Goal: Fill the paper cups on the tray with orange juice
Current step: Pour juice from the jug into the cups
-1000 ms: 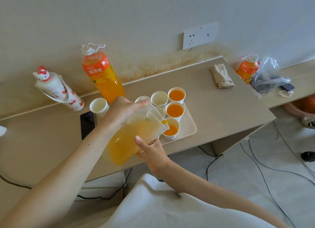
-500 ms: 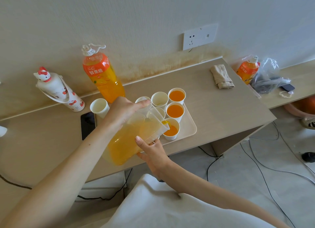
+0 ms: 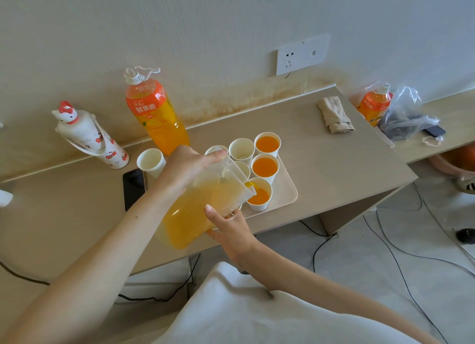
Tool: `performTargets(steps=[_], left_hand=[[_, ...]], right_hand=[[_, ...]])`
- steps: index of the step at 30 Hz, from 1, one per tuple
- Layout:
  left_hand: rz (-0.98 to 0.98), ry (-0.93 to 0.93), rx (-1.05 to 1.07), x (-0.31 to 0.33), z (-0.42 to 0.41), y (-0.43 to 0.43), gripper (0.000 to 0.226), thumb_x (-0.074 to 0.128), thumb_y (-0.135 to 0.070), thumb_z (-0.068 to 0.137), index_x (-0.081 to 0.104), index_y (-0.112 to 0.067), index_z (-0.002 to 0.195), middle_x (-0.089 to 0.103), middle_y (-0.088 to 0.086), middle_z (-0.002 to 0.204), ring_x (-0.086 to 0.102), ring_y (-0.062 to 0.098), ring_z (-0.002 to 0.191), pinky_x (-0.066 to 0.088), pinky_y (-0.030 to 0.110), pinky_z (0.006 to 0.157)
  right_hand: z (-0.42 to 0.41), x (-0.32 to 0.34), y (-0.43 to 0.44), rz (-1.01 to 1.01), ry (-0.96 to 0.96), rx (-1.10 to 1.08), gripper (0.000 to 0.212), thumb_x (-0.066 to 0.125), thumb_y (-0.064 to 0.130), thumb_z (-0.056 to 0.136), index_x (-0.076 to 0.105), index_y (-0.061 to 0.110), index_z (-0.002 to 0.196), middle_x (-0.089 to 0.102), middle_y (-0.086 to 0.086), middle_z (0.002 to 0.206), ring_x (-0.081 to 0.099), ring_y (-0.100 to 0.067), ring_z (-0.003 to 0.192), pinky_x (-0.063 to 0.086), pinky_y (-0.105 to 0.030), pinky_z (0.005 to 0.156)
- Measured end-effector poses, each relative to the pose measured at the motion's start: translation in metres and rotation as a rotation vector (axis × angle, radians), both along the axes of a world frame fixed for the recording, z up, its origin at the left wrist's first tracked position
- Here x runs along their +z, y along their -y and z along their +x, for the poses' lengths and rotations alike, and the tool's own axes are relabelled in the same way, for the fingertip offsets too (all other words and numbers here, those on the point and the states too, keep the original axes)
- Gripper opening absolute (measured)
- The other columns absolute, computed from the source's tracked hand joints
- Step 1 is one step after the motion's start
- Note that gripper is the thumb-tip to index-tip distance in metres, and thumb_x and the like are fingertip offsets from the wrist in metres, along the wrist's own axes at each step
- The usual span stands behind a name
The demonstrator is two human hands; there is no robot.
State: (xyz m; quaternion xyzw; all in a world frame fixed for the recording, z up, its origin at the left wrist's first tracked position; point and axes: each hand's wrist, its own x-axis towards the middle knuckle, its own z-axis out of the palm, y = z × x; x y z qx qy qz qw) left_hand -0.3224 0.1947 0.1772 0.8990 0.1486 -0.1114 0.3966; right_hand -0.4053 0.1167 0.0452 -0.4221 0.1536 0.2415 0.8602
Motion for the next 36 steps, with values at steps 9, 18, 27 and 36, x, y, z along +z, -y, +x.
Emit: performTargets(steps=[9,18,27,36], left_hand=[[0.014,0.002,0.002,0.003,-0.001,0.001,0.060,0.072,-0.050,0.078,0.033,-0.016,0.048,0.029,-0.008,0.036,0.030,0.013,0.042,0.025,0.027,0.048],[0.020,0.000,-0.005,0.003,-0.001,0.001,0.059,0.072,-0.050,0.079,0.035,-0.015,0.049,0.032,-0.004,0.044,0.032,0.014,0.043,0.027,0.029,0.050],[0.030,-0.016,-0.013,0.005,-0.001,0.003,0.059,0.070,-0.051,0.080,0.035,-0.017,0.047,0.029,-0.010,0.024,0.031,0.009,0.035,0.026,0.027,0.049],[0.029,-0.013,-0.016,0.007,-0.002,0.004,0.059,0.070,-0.050,0.081,0.035,-0.016,0.048,0.029,-0.011,0.023,0.032,0.011,0.039,0.026,0.027,0.048]], right_hand=[[0.001,0.000,-0.001,-0.009,-0.009,-0.004,0.083,0.080,0.036,0.066,0.041,0.018,0.136,0.063,-0.005,0.128,0.060,-0.020,0.117,0.056,-0.029,0.083],[0.001,-0.002,0.000,-0.002,0.002,0.000,0.080,0.079,0.035,0.067,0.040,0.020,0.135,0.062,-0.004,0.128,0.059,-0.018,0.116,0.055,-0.029,0.082],[0.003,-0.010,-0.003,-0.002,-0.005,0.010,0.088,0.086,0.040,0.065,0.038,0.021,0.137,0.059,-0.004,0.132,0.057,-0.023,0.121,0.049,-0.046,0.102],[0.003,-0.006,-0.002,-0.002,0.014,0.003,0.086,0.083,0.039,0.065,0.040,0.022,0.136,0.061,-0.004,0.130,0.058,-0.023,0.121,0.052,-0.042,0.098]])
